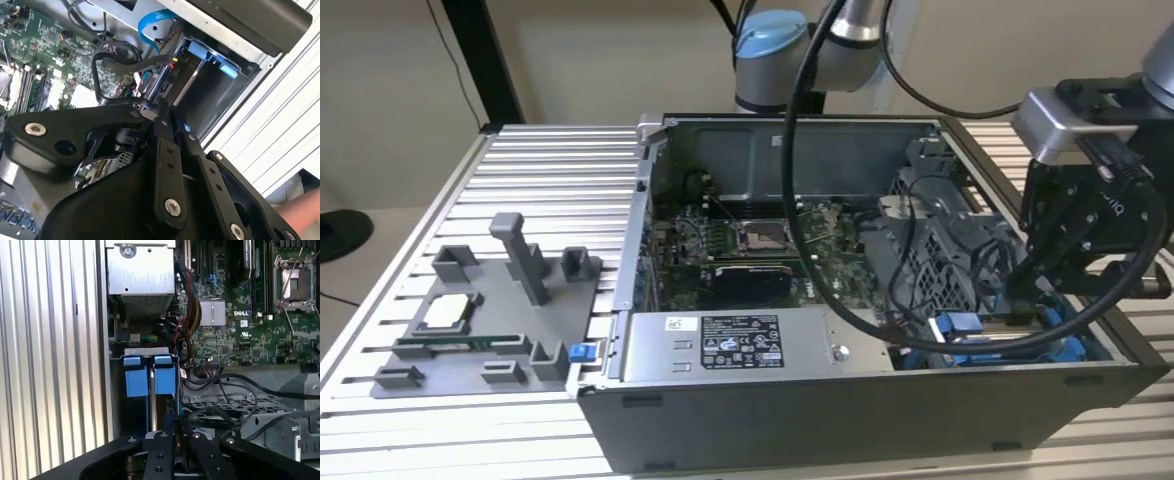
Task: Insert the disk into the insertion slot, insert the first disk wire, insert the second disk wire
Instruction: 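Insert the second disk wire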
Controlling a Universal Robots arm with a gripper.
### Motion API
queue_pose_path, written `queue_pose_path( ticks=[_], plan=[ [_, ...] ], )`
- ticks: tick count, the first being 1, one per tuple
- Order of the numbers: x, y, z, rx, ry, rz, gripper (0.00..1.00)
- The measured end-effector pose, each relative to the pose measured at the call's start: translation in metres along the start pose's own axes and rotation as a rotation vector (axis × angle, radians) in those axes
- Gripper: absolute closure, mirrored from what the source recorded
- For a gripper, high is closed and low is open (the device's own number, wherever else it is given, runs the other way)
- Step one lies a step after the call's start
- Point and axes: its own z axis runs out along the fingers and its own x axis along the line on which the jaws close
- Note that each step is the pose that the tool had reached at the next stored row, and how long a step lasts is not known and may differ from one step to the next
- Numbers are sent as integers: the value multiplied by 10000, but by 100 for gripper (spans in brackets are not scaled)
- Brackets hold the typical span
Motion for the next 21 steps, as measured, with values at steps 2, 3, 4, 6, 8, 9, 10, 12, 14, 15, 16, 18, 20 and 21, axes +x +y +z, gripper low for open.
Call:
queue_pose_path(
  ticks=[2,3,4,6,8,9,10,12,14,15,16,18,20,21],
  plan=[
    [1,10,3,203,97,-29,100],
    [1,14,4,247,216,-39,100],
    [-1,19,5,273,343,-48,100],
    [-8,30,8,308,646,-82,100],
    [-14,43,30,324,675,-89,100],
    [-13,47,40,325,673,-90,100],
    [-14,51,50,325,673,-90,100],
    [-20,52,71,325,671,-92,100],
    [-38,55,91,325,667,-90,100],
    [-47,56,102,325,665,-90,100],
    [-55,56,113,325,664,-90,100],
    [-65,57,133,324,655,-91,100],
    [-74,57,147,326,656,-93,100],
    [-80,55,152,332,656,-96,100]
  ],
)
